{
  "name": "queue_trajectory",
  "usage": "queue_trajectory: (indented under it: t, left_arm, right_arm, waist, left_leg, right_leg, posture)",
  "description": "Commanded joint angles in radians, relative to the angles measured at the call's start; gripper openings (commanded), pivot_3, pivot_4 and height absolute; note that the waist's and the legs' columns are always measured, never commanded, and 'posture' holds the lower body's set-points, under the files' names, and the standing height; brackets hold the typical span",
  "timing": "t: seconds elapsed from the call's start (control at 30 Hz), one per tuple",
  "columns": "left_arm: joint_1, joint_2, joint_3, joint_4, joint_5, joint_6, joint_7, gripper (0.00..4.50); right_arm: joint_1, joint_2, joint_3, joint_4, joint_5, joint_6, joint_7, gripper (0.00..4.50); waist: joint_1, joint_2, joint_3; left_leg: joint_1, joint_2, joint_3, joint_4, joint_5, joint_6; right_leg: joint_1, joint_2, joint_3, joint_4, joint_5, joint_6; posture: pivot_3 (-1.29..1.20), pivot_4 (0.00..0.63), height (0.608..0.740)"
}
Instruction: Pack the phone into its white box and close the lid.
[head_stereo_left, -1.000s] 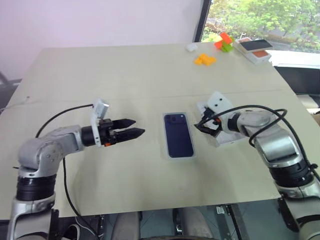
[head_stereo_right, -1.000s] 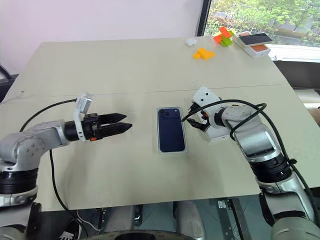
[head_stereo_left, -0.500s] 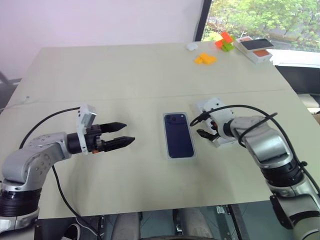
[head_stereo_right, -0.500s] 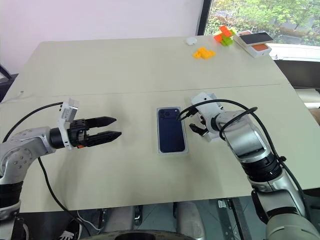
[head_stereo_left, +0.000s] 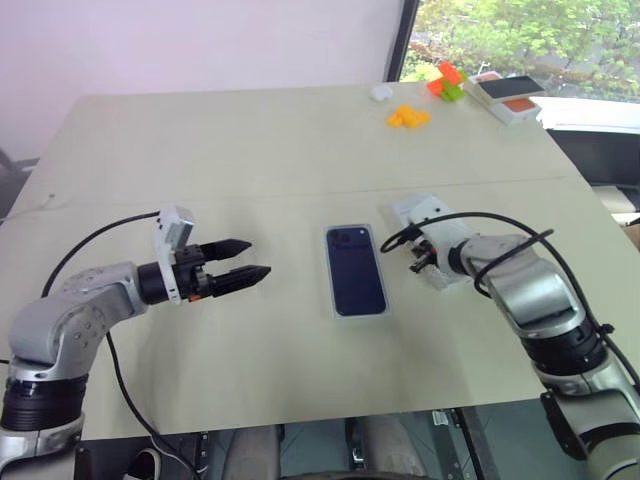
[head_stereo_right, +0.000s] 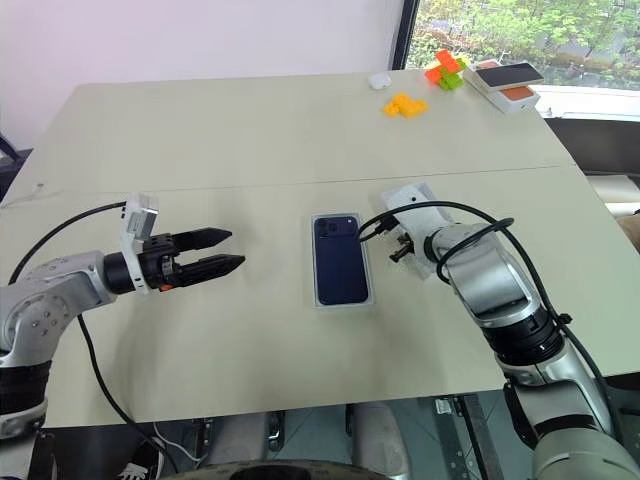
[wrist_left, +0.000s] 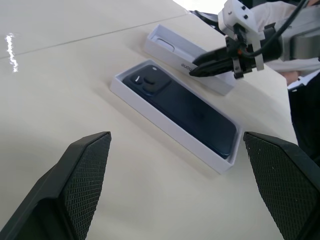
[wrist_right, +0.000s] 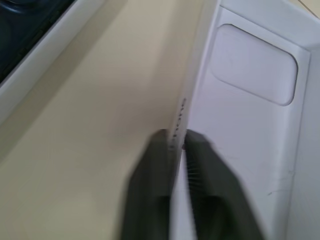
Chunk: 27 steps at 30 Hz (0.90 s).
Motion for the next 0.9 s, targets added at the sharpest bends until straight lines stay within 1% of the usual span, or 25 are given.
queue_trajectory:
  t: [0.03, 0.2, 0.3, 0.4, 0.53, 0.63, 0.7, 0.73, 0.8, 0.83, 0.9]
  left_arm:
    - [-0.018, 0.006, 0.019, -0.005, -0.014, -0.007, 0.003, 4.50]
    - [-0.011, 0.006, 0.026, -0.005, -0.020, 0.002, 0.014, 4.50]
    - [-0.008, 0.010, 0.032, 0.002, -0.016, -0.002, 0.013, 4.50]
    - [-0.011, 0.015, 0.046, 0.017, -0.016, -0.004, 0.017, 4.50]
    - [-0.014, 0.022, 0.056, 0.035, -0.020, 0.000, 0.016, 4.50]
    - [-0.015, 0.019, 0.060, 0.042, -0.021, 0.001, 0.022, 4.50]
    - [-0.015, 0.018, 0.060, 0.041, -0.017, -0.008, 0.018, 4.50]
    - [-0.017, 0.019, 0.062, 0.042, -0.017, -0.009, 0.016, 4.50]
    - [-0.012, 0.023, 0.071, 0.039, -0.010, -0.032, 0.001, 4.50]
    - [-0.010, 0.026, 0.071, 0.035, -0.005, -0.045, -0.006, 4.50]
    - [-0.009, 0.028, 0.076, 0.027, -0.017, -0.041, -0.010, 4.50]
  right_arm:
    - [0.004, -0.012, -0.002, -0.023, 0.008, -0.012, -0.006, 0.03]
    - [-0.042, -0.005, -0.007, -0.022, -0.013, -0.069, -0.028, 0.03]
    - [-0.087, 0.042, -0.042, -0.041, 0.011, -0.088, -0.032, 0.03]
    - [-0.145, 0.160, -0.147, -0.071, 0.101, -0.041, -0.012, 0.03]
    - [-0.225, 0.411, -0.371, -0.116, 0.269, 0.168, 0.022, 0.03]
    - [-0.320, 0.580, -0.567, -0.043, 0.337, 0.273, 0.001, 0.03]
    - [-0.365, 0.668, -0.681, 0.024, 0.408, 0.297, -0.030, 0.03]
    - [-0.373, 0.698, -0.720, 0.054, 0.452, 0.297, -0.053, 0.03]
    - [-0.367, 0.767, -0.794, 0.130, 0.605, 0.297, -0.115, 0.03]
    - [-0.357, 0.785, -0.812, 0.158, 0.673, 0.297, -0.149, 0.03]
    - [-0.281, 0.792, -0.783, 0.198, 0.814, 0.297, -0.228, 0.03]
  waist:
    - [0.000, 0.000, 0.000]
    - [0.000, 0.000, 0.000]
    - [-0.004, 0.000, 0.000]
    - [-0.005, 0.000, 0.000]
    - [-0.001, 0.000, 0.000]
    - [0.001, 0.000, 0.000]
    - [0.003, 0.000, 0.000]
    - [0.004, 0.000, 0.000]
    - [0.003, -0.001, -0.001]
    - [0.001, -0.001, -0.001]
    - [-0.002, -0.001, -0.001]
  left_leg:
    - [0.000, 0.000, 0.000, 0.000, 0.000, 0.000]
    - [0.000, 0.000, 0.000, 0.000, 0.000, 0.000]
    - [0.000, 0.000, 0.000, 0.000, 0.000, 0.000]
    - [0.000, 0.001, 0.000, 0.000, 0.000, 0.000]
    - [0.000, 0.001, 0.000, -0.002, 0.000, 0.000]
    - [-0.001, 0.001, 0.000, -0.002, 0.000, -0.001]
    - [-0.001, 0.001, 0.000, -0.001, 0.000, -0.001]
    - [-0.001, 0.001, 0.000, -0.001, 0.000, -0.001]
    - [-0.001, 0.001, 0.000, 0.000, 0.000, -0.001]
    - [-0.001, 0.001, 0.000, 0.000, 0.000, -0.001]
    - [-0.001, 0.001, 0.001, -0.002, 0.000, 0.000]
  right_leg:
    - [0.000, 0.000, 0.000, 0.000, 0.000, 0.000]
    - [0.000, 0.000, 0.000, 0.000, 0.000, 0.000]
    - [0.000, 0.000, 0.000, 0.000, 0.000, 0.000]
    - [-0.001, 0.001, 0.000, 0.001, 0.000, 0.000]
    - [-0.001, 0.002, 0.000, 0.001, 0.000, 0.000]
    - [-0.002, 0.001, 0.000, 0.001, 0.000, 0.000]
    - [-0.002, 0.000, -0.001, 0.001, 0.000, 0.000]
    - [-0.001, 0.000, -0.001, 0.001, 0.000, 0.000]
    - [-0.001, 0.000, -0.002, 0.001, 0.000, 0.000]
    - [-0.001, 0.000, -0.002, 0.001, 0.000, 0.000]
    - [-0.002, -0.001, -0.001, 0.001, 0.000, 0.000]
  posture:
    - [0.00, 0.150, 0.740]
    - [0.00, 0.150, 0.740]
    - [0.00, 0.150, 0.740]
    - [0.00, 0.150, 0.740]
    - [0.00, 0.150, 0.740]
    - [0.00, 0.150, 0.740]
    - [0.00, 0.150, 0.740]
    - [0.00, 0.150, 0.740]
    - [0.00, 0.150, 0.740]
    - [0.00, 0.150, 0.740]
    - [0.00, 0.150, 0.740]
